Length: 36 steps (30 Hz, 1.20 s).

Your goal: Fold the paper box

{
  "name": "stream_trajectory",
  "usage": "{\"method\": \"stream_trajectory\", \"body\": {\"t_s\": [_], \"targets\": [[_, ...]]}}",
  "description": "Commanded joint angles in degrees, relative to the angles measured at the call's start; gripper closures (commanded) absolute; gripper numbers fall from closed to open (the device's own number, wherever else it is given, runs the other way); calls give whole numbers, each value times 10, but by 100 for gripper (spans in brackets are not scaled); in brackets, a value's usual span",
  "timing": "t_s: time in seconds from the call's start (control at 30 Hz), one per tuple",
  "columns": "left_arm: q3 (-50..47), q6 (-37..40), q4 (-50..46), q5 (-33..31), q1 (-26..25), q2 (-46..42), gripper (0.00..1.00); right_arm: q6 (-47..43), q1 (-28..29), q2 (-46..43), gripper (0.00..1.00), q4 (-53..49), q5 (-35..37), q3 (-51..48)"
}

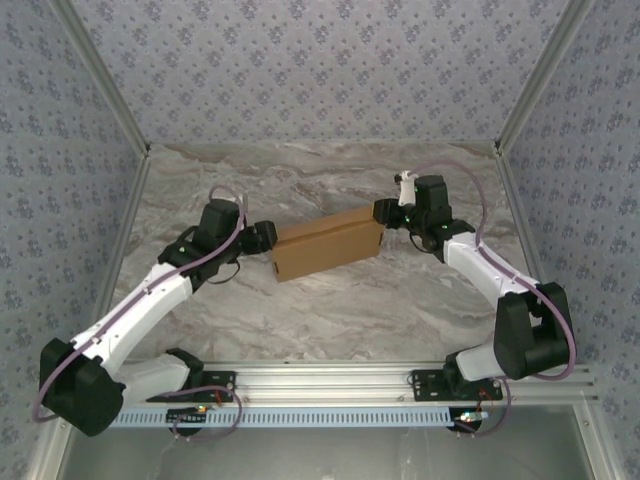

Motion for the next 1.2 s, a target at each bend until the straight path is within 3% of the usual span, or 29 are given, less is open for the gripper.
{"method": "stream_trajectory", "body": {"t_s": [0.0,0.1,0.3,0.6,0.8,1.17], "targets": [[-30,-61,39,86,1,-7,27,-11,11,29,68,-150,17,-24],[-56,-81,63,114,1,-1,31,-11,12,30,68,-150,20,-22],[-104,-96,81,102,1,-2,45,-22,1,30,64,-163,2,-17],[-169,-122,129,121,17,2,65,-29,-35,37,60,-181,-117,-15],[-166,-115,144,142,45,1,68,-12,-43,38,60,-162,-176,-24],[-129,-74,143,167,71,36,66,18,-61,-5,54,-144,-236,-65]]}}
